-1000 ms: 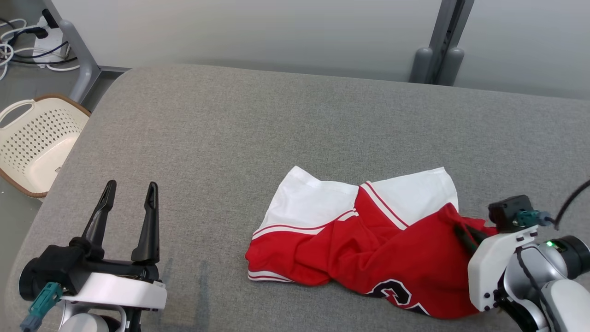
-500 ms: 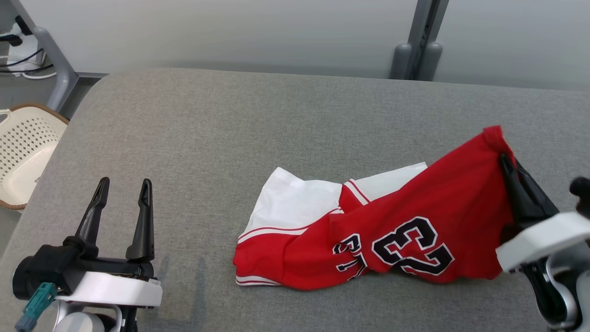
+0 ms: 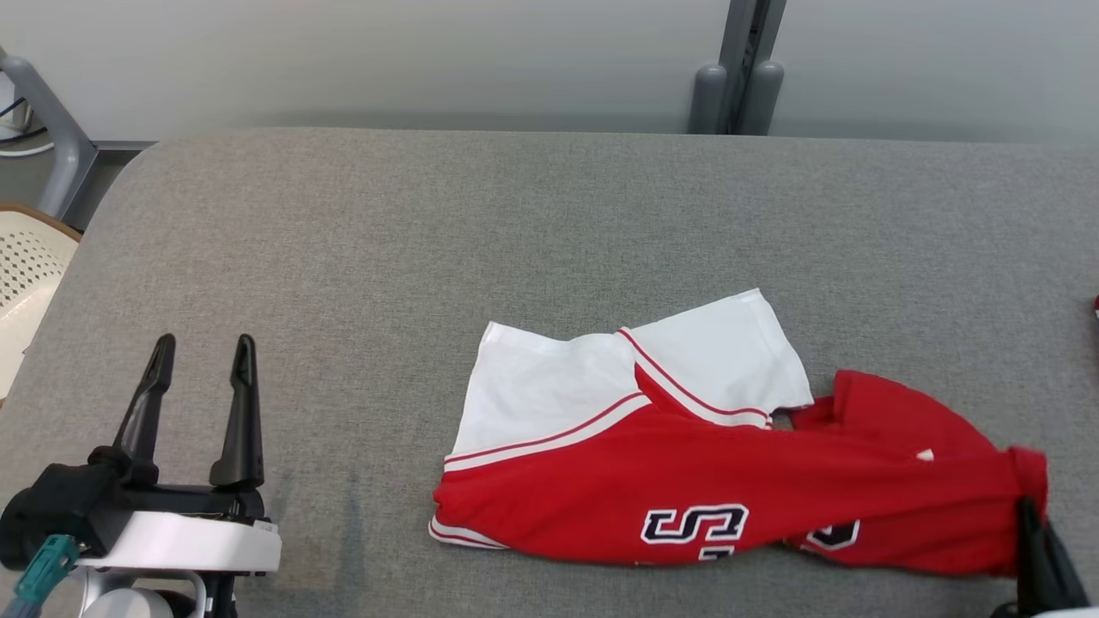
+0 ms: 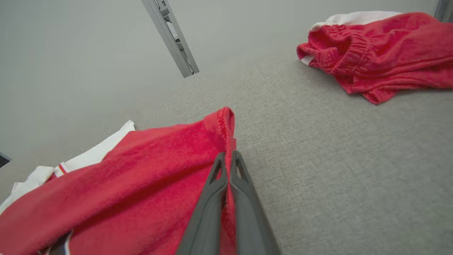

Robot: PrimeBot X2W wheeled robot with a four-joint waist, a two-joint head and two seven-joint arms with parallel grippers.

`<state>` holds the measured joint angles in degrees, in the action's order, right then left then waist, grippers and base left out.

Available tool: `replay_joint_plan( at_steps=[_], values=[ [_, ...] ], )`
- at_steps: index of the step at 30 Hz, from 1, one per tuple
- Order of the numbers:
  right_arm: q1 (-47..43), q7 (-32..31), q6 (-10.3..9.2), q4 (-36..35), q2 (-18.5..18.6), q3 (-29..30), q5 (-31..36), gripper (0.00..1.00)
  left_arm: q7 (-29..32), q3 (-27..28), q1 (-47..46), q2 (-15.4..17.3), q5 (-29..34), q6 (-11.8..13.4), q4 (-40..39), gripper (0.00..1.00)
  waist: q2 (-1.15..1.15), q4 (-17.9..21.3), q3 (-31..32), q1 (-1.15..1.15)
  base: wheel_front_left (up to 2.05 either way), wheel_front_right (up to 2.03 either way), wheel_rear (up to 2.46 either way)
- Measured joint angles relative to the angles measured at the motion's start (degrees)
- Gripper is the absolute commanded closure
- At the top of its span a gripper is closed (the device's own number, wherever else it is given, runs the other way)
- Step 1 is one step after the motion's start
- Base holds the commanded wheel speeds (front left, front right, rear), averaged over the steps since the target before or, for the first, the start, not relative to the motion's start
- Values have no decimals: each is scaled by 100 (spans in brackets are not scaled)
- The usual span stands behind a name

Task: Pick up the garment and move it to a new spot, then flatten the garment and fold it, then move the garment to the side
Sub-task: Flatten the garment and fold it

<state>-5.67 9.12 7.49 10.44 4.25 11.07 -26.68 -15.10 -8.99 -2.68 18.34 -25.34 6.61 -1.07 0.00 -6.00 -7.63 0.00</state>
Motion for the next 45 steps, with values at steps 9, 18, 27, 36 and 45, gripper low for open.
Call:
replay_joint_plan(
  at_steps=[9, 18, 27, 36, 45],
  values=[
    [164, 438, 0, 1405, 131, -642, -468, 63, -1, 123, 114, 12, -43, 54, -73, 0, 0, 115, 6, 0, 0, 0, 0],
    [344, 573, -1, 803, 292, -760, -232, 0, 0, 177, 261, 19, -98, 163, -131, 0, 0, 256, 43, 0, 0, 0, 0],
    [521, 67, -1, -237, 296, -820, 983, 0, 2, 196, 550, 9, -108, 277, -181, 0, 0, 399, 236, 0, 0, 0, 0],
    [273, -564, 0, -949, 114, -1146, 1541, 0, 32, 131, 911, 19, -108, 316, -236, 0, 0, 466, 521, 0, 0, 0, 0],
    [38, -742, 0, -1191, -3, -1171, 1624, 0, 130, 74, 1107, 57, -108, 390, -333, 0, 0, 509, 597, 0, 0, 0, 0]
  ],
)
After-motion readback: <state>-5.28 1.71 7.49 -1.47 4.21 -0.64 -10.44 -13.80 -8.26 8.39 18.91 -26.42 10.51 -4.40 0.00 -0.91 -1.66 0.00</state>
